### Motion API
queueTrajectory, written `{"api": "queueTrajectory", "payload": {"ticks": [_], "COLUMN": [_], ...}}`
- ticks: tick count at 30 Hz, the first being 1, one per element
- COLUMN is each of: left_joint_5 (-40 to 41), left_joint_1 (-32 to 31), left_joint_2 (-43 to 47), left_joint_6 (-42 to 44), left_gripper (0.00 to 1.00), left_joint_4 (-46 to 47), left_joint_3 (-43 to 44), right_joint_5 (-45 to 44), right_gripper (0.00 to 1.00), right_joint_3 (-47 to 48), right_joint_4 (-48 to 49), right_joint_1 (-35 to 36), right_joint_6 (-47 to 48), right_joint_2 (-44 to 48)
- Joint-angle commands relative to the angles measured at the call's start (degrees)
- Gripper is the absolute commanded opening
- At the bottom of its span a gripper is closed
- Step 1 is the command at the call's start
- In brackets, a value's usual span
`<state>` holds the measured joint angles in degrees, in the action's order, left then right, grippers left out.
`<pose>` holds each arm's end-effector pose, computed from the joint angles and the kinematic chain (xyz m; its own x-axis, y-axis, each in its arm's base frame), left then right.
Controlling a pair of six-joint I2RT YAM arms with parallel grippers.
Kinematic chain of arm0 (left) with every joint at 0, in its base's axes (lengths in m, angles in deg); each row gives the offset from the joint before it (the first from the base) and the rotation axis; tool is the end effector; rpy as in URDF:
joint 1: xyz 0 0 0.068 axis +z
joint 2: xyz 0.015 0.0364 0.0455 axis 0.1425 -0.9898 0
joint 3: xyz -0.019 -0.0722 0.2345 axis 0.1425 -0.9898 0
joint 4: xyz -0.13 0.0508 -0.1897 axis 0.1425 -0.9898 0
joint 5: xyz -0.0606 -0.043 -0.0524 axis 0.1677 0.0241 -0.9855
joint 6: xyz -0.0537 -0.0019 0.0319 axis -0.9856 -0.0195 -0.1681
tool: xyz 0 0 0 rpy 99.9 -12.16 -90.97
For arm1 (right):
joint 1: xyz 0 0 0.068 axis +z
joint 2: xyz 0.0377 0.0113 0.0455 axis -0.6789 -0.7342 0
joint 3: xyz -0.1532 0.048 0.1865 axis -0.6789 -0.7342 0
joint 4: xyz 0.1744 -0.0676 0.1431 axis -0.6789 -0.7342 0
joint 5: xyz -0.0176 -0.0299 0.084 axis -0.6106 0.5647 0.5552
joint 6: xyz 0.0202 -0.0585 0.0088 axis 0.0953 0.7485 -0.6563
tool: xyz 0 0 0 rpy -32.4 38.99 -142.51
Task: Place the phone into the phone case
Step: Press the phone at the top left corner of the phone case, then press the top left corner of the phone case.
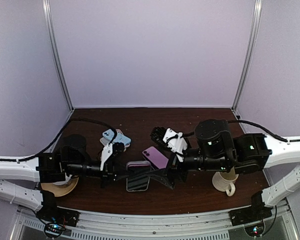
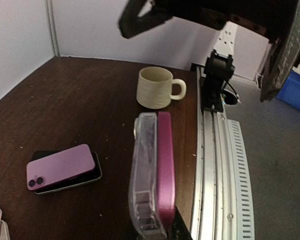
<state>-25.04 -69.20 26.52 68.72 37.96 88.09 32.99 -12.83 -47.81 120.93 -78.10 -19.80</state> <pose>0.0966 -0.2048 0.2427 -0.2773 0.2360 -0.9313 0.9461 0.2361 -0.2218 0.0616 0.2743 0.3151 -0.1170 -0.3909 -0.9130 -0.9557 0.2943 -0.0036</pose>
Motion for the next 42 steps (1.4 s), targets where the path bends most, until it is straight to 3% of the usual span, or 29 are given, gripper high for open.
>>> {"api": "queueTrajectory", "payload": {"ticks": [1, 3, 6, 12, 17, 19, 28, 35, 42], "left_joint_5": [-5.4, -6.3, -6.3, -4.7, -2.0, -2.1, -3.3, -4.3, -3.5], "left_joint_1": [-4.1, -5.0, -6.0, -6.3, -6.3, -6.3, -6.3, -6.3, -6.3], "left_joint_2": [-0.9, -2.1, -2.8, -2.5, -2.4, -2.3, -2.0, -1.8, -1.6], "left_joint_6": [7.0, 9.3, 11.3, 10.4, 9.9, 9.9, 9.6, 8.6, 5.0], "left_gripper": [0.0, 0.0, 0.0, 0.0, 0.0, 0.0, 0.0, 0.0, 0.02], "left_joint_4": [4.9, 2.6, 0.7, 2.5, 2.5, 2.5, 2.7, 2.8, 4.0], "left_joint_3": [0.6, 2.5, 3.8, 2.5, 2.7, 2.7, 2.4, 2.6, 2.4], "right_joint_5": [16.7, 19.9, 23.8, 31.8, 33.6, 32.6, 29.3, 26.7, 25.1], "right_gripper": [1.0, 0.97, 0.83, 0.68, 0.69, 0.65, 0.33, 0.01, 0.0], "right_joint_3": [0.3, 2.2, 4.9, 5.7, 7.1, 6.6, 5.5, 5.4, 6.6], "right_joint_4": [1.9, 1.0, -2.2, -0.8, -1.0, -0.9, 0.1, -0.3, -0.3], "right_joint_1": [-0.7, -1.4, -3.7, -6.4, -6.4, -6.4, -6.4, -6.4, -6.4], "right_joint_6": [5.6, 6.9, 7.4, 3.6, 0.4, -0.2, -1.2, -1.4, -1.6], "right_joint_2": [-2.0, -3.7, -6.4, -11.0, -14.2, -14.3, -13.4, -11.8, -8.8]}}
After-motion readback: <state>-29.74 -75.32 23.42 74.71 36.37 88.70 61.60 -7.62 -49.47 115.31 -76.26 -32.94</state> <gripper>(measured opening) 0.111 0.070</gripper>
